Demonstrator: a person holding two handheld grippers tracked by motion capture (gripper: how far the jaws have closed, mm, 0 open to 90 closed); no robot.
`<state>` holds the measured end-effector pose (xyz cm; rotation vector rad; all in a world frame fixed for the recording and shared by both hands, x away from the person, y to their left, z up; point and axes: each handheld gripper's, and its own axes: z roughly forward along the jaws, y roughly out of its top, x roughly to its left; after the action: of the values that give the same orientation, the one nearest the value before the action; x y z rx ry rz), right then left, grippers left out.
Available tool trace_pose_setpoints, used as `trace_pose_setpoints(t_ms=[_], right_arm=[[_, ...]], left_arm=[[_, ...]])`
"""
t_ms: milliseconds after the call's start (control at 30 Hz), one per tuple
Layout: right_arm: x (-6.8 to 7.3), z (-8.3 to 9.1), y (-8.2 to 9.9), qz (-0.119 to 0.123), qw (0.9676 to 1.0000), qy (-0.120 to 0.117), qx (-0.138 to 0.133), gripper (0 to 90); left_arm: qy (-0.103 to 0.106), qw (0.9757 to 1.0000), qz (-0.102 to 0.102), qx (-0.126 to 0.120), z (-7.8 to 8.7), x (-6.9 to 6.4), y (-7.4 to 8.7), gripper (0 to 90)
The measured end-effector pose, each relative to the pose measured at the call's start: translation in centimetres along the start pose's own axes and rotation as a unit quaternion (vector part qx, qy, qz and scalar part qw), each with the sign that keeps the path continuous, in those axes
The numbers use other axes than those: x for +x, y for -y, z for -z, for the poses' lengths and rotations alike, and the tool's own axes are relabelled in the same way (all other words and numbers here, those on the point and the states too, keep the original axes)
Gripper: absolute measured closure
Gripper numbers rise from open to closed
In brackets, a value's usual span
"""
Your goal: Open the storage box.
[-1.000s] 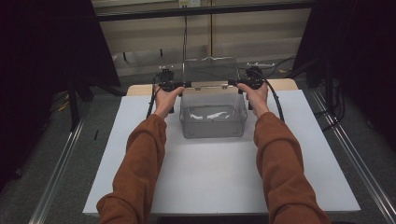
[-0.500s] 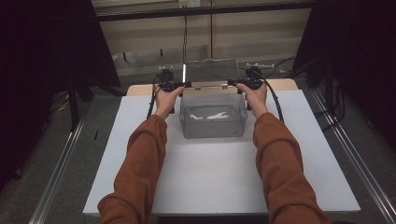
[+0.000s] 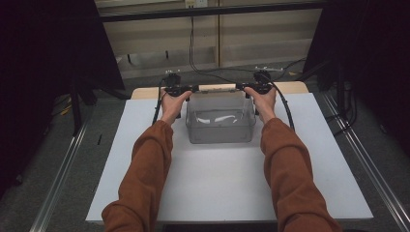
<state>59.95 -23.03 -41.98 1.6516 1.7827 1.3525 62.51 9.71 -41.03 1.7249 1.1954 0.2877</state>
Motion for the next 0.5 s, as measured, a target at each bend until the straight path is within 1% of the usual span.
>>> trace_pose_setpoints(t_ms=[33,67,133,167,233,267,300,333,367,400,433,467,500], right_arm=[[0.0,0.0,0.1,-0.001,1.0000,0.004,-0.004,26.8],[0.0,0.0,0.1,0.003,1.0000,0.005,-0.007,26.0],[0.0,0.3,0.2,0.010,0.9998,0.009,-0.018,23.5],[0.1,0.4,0.2,0.013,0.9997,0.010,-0.017,21.5],[0.2,0.8,0.2,0.031,0.9991,0.014,-0.026,20.6],[0.3,1.0,0.1,0.040,0.9985,0.018,-0.032,19.4],[0.4,1.3,0.1,0.052,0.9978,0.021,-0.034,17.7],[0.5,1.4,0.1,0.061,0.9973,0.023,-0.035,16.6],[0.6,1.7,0.2,0.070,0.9964,0.027,-0.039,15.5],[0.8,2.0,0.3,0.072,0.9960,0.025,-0.047,14.8],[0.9,2.3,0.3,0.077,0.9954,0.024,-0.051,13.8],[1.0,2.6,0.4,0.084,0.9946,0.026,-0.055,12.5],[1.2,2.9,0.4,0.092,0.9935,0.025,-0.062,11.6]], left_arm=[[-0.002,1.0000,-0.003,0.001,0.0,0.0,0.0,35.2],[-0.001,1.0000,-0.003,-0.001,0.0,0.0,0.0,33.8],[-0.005,0.9999,-0.015,-0.003,0.2,0.0,0.0,32.0],[-0.007,0.9998,-0.017,-0.009,0.2,-0.1,0.0,29.6],[-0.012,0.9995,-0.026,-0.013,0.5,0.0,-0.1,25.3],[-0.013,0.9993,-0.034,-0.013,0.6,-0.2,-0.1,23.7],[-0.017,0.9987,-0.047,-0.009,0.6,-0.3,0.0,23.4],[-0.020,0.9983,-0.053,-0.014,0.8,-0.4,0.1,23.6],[-0.016,0.9983,-0.052,-0.019,0.9,-0.6,0.2,23.7],[-0.010,0.9984,-0.053,-0.017,1.0,-0.7,0.4,23.5],[-0.013,0.9980,-0.058,-0.022,1.1,-1.0,0.5,22.8],[-0.016,0.9972,-0.069,-0.027,1.3,-1.2,0.5,21.6],[-0.014,0.9966,-0.072,-0.038,1.4,-1.4,0.6,19.2]])
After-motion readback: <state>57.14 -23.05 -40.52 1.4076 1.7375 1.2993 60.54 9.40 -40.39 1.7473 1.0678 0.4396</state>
